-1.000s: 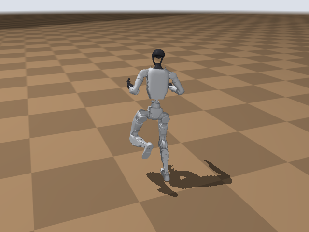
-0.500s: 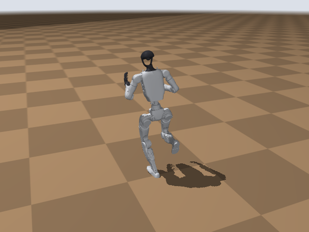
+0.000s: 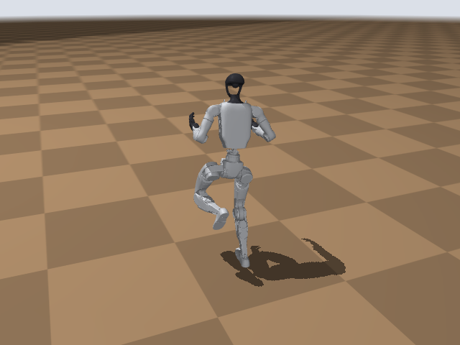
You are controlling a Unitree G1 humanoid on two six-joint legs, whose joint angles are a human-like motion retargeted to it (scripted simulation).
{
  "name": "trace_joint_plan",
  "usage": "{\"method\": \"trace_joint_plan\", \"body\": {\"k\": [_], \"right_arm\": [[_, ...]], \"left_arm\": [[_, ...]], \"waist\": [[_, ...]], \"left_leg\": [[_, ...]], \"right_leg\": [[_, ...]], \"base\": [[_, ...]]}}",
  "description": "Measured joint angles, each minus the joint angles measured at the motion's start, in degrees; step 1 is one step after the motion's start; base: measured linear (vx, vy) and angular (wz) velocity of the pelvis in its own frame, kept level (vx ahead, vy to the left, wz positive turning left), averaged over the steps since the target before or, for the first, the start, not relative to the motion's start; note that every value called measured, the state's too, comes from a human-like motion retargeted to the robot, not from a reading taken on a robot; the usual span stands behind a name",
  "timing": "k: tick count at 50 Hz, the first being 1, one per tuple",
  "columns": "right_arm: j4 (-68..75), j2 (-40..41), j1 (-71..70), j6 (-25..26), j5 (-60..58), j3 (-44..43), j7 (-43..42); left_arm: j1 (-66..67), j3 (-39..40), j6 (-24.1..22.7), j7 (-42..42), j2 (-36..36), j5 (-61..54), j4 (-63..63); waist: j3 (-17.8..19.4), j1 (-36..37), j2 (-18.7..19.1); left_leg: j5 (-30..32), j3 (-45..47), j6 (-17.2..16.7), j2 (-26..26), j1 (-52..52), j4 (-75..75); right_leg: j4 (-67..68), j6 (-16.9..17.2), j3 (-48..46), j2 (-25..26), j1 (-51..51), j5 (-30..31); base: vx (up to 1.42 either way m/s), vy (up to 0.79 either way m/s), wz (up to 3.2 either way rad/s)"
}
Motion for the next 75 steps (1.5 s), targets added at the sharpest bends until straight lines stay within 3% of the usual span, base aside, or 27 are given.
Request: {"method": "trace_joint_plan", "body": {"k": [3, 5, 8, 11, 15, 17, 19, 22, 25, 27, 30, 32, 35, 38, 40, 42, 46, 51, 54, 55, 58, 61, 65, 67, 70, 73, 75], "right_arm": [[-2.03, 10.21, -20.23, 0.03, -1.63, 2.03, -2.44], [-3.92, 13.47, -29.55, -0.07, -2.47, 4.48, -4.98], [-7.17, 12.44, -37.06, 0.16, -1.31, 8.62, -5.90], [-9.77, 10.34, -41.04, -0.31, -0.49, 12.05, -4.24], [-14.12, 10.69, -38.32, -1.82, 1.22, 14.64, -2.80], [-15.59, 11.31, -32.86, -1.96, 3.08, 14.71, -1.14], [-15.12, 11.55, -26.43, -1.77, 3.96, 14.33, 0.61], [-9.04, 11.41, -12.46, -2.22, 2.92, 12.64, -0.31], [-2.11, 11.19, 7.94, -3.45, 4.83, 6.10, -1.37], [-2.81, 6.87, 21.37, -4.73, 7.15, 0.70, 0.57], [-5.78, -5.17, 36.04, -6.09, 8.53, -6.15, 3.96], [-7.25, -12.51, 42.85, -5.86, 10.25, -10.38, 6.43], [-8.89, -19.42, 50.19, -3.77, 12.96, -15.25, 10.70], [-10.48, -20.81, 52.21, -0.70, 13.36, -17.68, 13.16], [-11.53, -20.27, 50.90, 0.50, 12.37, -17.77, 12.63], [-12.02, -19.50, 47.80, 0.76, 11.67, -16.96, 10.71], [-5.58, -15.55, 32.06, -0.13, 10.53, -7.70, 5.40], [8.40, -3.47, -4.80, -0.22, 5.29, 9.89, -0.36], [1.07, 4.96, -17.99, -0.31, 4.14, 12.24, -2.61], [-1.27, 7.06, -21.91, -0.22, 3.95, 13.26, -3.12], [-7.37, 8.51, -28.31, -0.32, 5.05, 15.19, -4.46], [-13.03, 6.50, -30.45, -0.81, 5.94, 16.92, -3.09], [-21.32, 4.05, -31.23, -1.73, 8.59, 19.05, -0.47], [-23.50, 4.33, -29.68, -1.38, 9.99, 18.48, 1.37], [-23.94, 5.36, -23.50, -0.17, 11.26, 16.70, 2.71], [-17.15, 6.52, -15.78, -0.21, 7.19, 15.33, 1.49], [-4.82, 8.74, -13.79, 0.23, 5.26, 17.25, -2.50]], "left_arm": [[23.45, 1.56, 0.73, -2.42, 3.61, 1.00, 2.36], [35.54, 1.51, 1.12, -5.84, 9.10, 0.96, 1.73], [47.73, 2.22, 1.88, -12.86, 17.37, -0.48, 0.66], [54.66, 5.26, 2.73, -18.98, 23.30, 0.08, -0.19], [55.40, 6.50, 3.41, -20.29, 24.44, 1.47, -1.29], [50.07, 4.04, 3.45, -17.75, 23.11, 3.06, -1.62], [40.71, 0.45, 3.29, -13.22, 20.62, 4.47, -1.21], [18.38, -5.97, 3.39, -5.95, 16.90, 6.10, 0.46], [-13.03, -14.52, 3.02, -1.97, 13.82, 7.66, 0.50], [-29.71, -17.79, 0.57, 2.09, 10.16, 8.37, -2.27], [-46.19, -16.60, -2.50, 5.29, 8.38, 10.26, -7.35], [-52.94, -15.12, -3.63, 4.43, 8.63, 9.68, -9.54], [-59.98, -15.46, -5.43, 4.93, 8.20, 7.98, -11.54], [-62.29, -15.10, -6.93, 8.22, 6.28, 6.86, -12.52], [-59.75, -14.23, -6.64, 7.39, 4.89, 5.96, -12.71], [-53.59, -12.45, -5.33, 4.15, 4.36, 3.75, -12.58], [-31.98, -7.84, -2.25, 1.31, 3.27, 7.50, -6.66], [3.18, -5.17, -1.00, 0.86, -2.31, 3.59, 9.83], [21.76, -5.09, -0.82, -0.99, 4.71, 0.78, 5.56], [25.88, -6.09, -1.00, -2.97, 7.54, -0.76, 3.92], [36.20, -3.88, 0.32, -9.30, 16.54, -7.06, -1.53], [43.54, 1.67, 1.60, -13.19, 20.76, -10.07, -5.14], [46.00, 6.80, 2.65, -13.59, 17.20, -11.34, -7.58], [40.58, 5.45, 2.85, -10.66, 15.00, -12.01, -7.70], [27.57, -0.42, 3.16, -4.81, 12.43, -10.21, -5.65], [8.40, -9.41, 3.15, 0.28, 6.10, -1.86, 2.26], [-6.81, -12.96, 3.02, 1.71, 2.18, -0.47, 7.00]], "waist": [[-2.42, 8.98, -2.26], [-5.75, 16.96, -3.80], [-10.22, 27.64, -6.34], [-12.24, 33.40, -5.24], [-10.28, 34.51, 7.21], [-9.85, 31.58, 10.37], [-8.71, 27.26, 9.17], [-4.91, 19.76, 6.69], [-1.97, 14.42, 8.06], [-2.63, 8.57, 7.60], [-5.91, -2.96, 9.13], [-8.34, -9.04, 11.31], [-11.39, -14.21, 12.32], [-11.04, -16.54, 4.82], [-10.16, -15.71, -0.40], [-9.34, -13.38, -1.39], [-3.29, -7.45, 1.65], [1.33, 0.99, 1.50], [-1.47, 10.63, -0.44], [-3.19, 13.80, -1.31], [-7.15, 21.06, -3.84], [-9.87, 24.02, -3.75], [-11.21, 21.37, 4.67], [-10.88, 18.11, 6.86], [-9.94, 13.29, 7.17], [-3.53, 9.52, 7.48], [3.00, 10.92, 9.73]], "left_leg": [[-1.44, 0.64, 1.01, 1.65, -10.54, -1.96], [0.15, 0.64, 1.44, 1.17, -14.43, -11.51], [5.03, 3.30, 1.23, 0.70, -10.51, -37.02], [11.35, 8.52, 0.36, 2.83, 3.63, -70.26], [31.34, 4.40, -11.51, 7.13, 29.12, -112.47], [32.30, 0.41, -13.22, 8.07, 32.83, -116.69], [20.30, -1.34, -8.62, 5.74, 32.28, -113.13], [2.38, -7.27, 3.08, 2.01, 27.18, -99.15], [-4.26, -13.46, 5.42, 2.59, 21.82, -86.55], [-2.78, -16.26, 4.89, -0.18, 24.56, -90.92], [5.79, -21.14, -0.06, 1.63, 31.56, -102.83], [15.87, -23.40, -5.15, 4.84, 35.85, -110.56], [29.38, -22.60, -10.05, 7.29, 40.66, -117.57], [26.77, -15.66, -4.50, 2.07, 44.21, -107.56], [19.51, -11.85, 0.21, -0.59, 41.72, -89.32], [12.93, -10.08, 2.00, 0.53, 34.29, -67.05], [3.27, -10.75, 1.07, 5.86, 21.17, -30.78], [-2.33, -7.72, 2.33, 6.95, 8.80, -15.31], [0.79, -5.42, 0.70, 4.41, 4.28, -24.65], [1.15, -5.50, 3.00, 1.94, 2.62, -30.16], [7.09, -5.10, 2.75, -2.27, 4.86, -56.18], [16.25, 0.08, 0.33, -1.18, 17.03, -91.36], [30.76, 18.64, -10.00, 6.36, 32.80, -120.97], [28.83, 26.78, -10.71, 7.50, 34.01, -121.63], [13.03, 22.50, -5.27, 4.12, 33.22, -121.07], [-3.38, 7.77, 3.06, 2.79, 27.01, -103.28], [-9.99, 1.42, 5.42, 7.33, 25.24, -92.05]], "right_leg": [[-4.31, 0.74, 3.74, 0.31, 3.93, 1.79], [-12.19, 2.35, 5.67, -0.05, 8.74, 9.08], [-23.67, 7.15, 7.53, -1.97, 16.59, 26.84], [-24.89, 7.39, 6.93, -0.64, 22.30, 33.91], [5.29, -0.62, -0.48, 8.04, 23.39, 22.96], [31.55, -3.29, -3.67, 8.94, 15.36, 14.72], [56.26, -1.80, -3.64, 8.02, 4.69, 7.52], [82.30, 2.41, -3.61, 8.31, -9.51, -0.55], [90.84, 0.98, -7.28, 6.33, -22.11, -4.55], [86.87, 1.39, -5.36, 1.52, -27.73, -5.03], [67.71, 0.92, -6.85, -1.38, -29.65, -1.64], [47.58, 1.28, -9.56, -0.81, -26.11, 4.08], [10.36, 3.91, -12.89, 0.12, -16.02, 20.50], [-25.70, 10.82, -5.72, -3.41, -1.33, 38.50], [-34.65, 14.93, -1.87, -7.89, 3.39, 45.40], [-34.40, 14.88, -1.88, -9.59, 3.99, 42.28], [-23.40, 8.98, -2.93, -6.33, 2.74, 20.30], [-4.27, 4.49, -2.56, -5.00, -4.16, 9.70], [-11.21, 3.81, -3.65, -4.74, 0.59, 13.37], [-15.62, 4.28, -5.11, -4.97, 2.34, 16.96], [-28.49, 7.05, -9.34, -5.10, 10.52, 32.19], [-31.70, 9.74, -4.56, -1.78, 16.00, 43.61], [-11.96, 6.94, -3.78, 8.64, 15.83, 38.86], [8.73, 4.07, -12.88, 5.42, 9.98, 32.86], [38.67, 2.53, -13.74, -0.74, -0.05, 22.53], [58.51, 4.55, -4.16, 3.85, -6.89, 12.95], [65.39, 2.72, -1.53, 11.24, -10.21, 10.95]], "base": [[0.94, -0.04, -1.05], [1.05, 0.02, -0.82], [1.10, 0.10, -0.58], [1.07, 0.13, -0.42], [1.02, 0.21, -0.26], [0.86, 0.24, 0.84], [0.75, 0.18, 1.39], [0.64, 0.00, 1.88], [0.63, -0.12, 1.83], [0.76, -0.04, 1.69], [0.85, -0.21, 1.33], [0.85, -0.33, 0.86], [0.82, -0.39, 0.58], [0.82, -0.46, 0.68], [0.74, -0.47, 0.20], [0.61, -0.40, -0.11], [0.48, -0.27, -0.41], [0.41, -0.16, -0.43], [0.50, -0.06, 0.22], [0.43, -0.02, 1.09], [0.49, 0.03, 1.69], [0.53, 0.09, 2.11], [0.49, 0.10, 2.40], [0.34, 0.08, 3.06], [0.21, 0.03, 3.36], [0.10, -0.09, 3.48], [0.09, -0.24, 2.49]]}}
